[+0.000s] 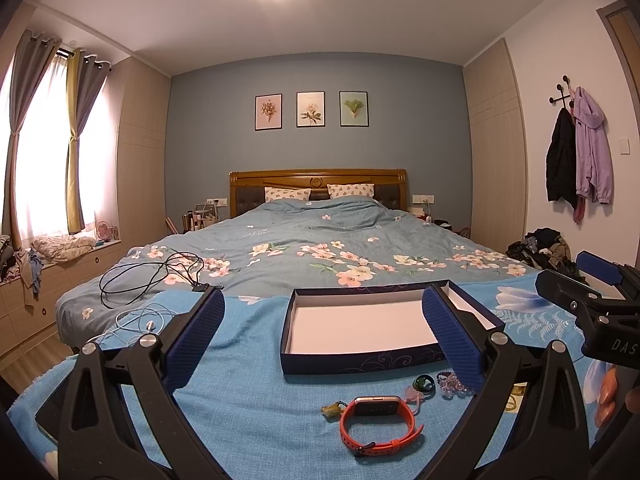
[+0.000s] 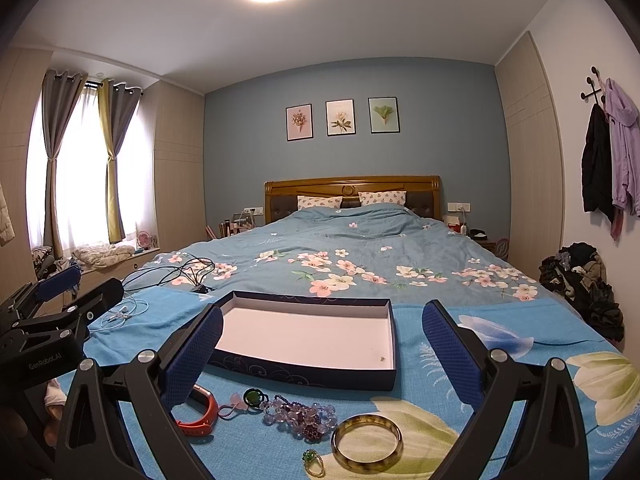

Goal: Organize jewelry

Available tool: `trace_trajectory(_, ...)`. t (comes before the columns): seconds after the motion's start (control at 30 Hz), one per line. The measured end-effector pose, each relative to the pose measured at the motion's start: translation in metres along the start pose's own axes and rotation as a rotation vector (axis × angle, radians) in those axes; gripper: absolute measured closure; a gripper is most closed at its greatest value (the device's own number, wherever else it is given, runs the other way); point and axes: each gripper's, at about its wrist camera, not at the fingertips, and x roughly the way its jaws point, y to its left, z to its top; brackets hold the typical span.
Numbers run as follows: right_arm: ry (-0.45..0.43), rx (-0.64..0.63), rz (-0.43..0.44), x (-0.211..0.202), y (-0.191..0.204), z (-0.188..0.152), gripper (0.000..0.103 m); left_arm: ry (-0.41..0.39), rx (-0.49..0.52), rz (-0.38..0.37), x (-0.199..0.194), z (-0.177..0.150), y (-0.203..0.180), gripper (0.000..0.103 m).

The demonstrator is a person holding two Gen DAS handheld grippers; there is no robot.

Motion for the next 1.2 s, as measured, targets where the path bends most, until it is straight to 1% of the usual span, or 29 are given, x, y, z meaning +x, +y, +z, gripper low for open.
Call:
trace_trajectory(0.57, 0.005, -0.004, -0.001, 0.001, 0.000, -0.001, 0.007, 0.006, 0.002, -0.007, 0.001, 0.000, 0.002, 0.006)
trace_trajectory(0.87, 0.015, -0.009, -0.008, 0.002, 0.000, 0.000, 0.007, 0.023, 0.007, -0.014, 0.003, -0.001, 0.001, 0.006)
trace_trajectory(0.97, 0.037, -0.004, -0.006, 0.004, -0.005, 0.001, 0.007, 0.045, 0.012, -0.026, 0.007, -0.002, 0.001, 0.006)
trace_trajectory(1.07, 0.092, -0.001, -0.016, 0.010, -0.012, 0.000, 0.007, 0.106, 0.031, -0.058, 0.017, -0.007, 0.002, 0.006)
trace_trajectory(1.13, 0.155, -0.011, -0.042, 0.017, -0.018, -0.004, 0.007, 0.156, 0.041, -0.079, 0.026, -0.012, 0.002, 0.006)
trace_trajectory(1.2, 0.236, -0.023, -0.069, 0.026, -0.026, -0.011, 0.007, 0.234, 0.065, -0.111, 0.037, -0.018, 0.000, 0.006)
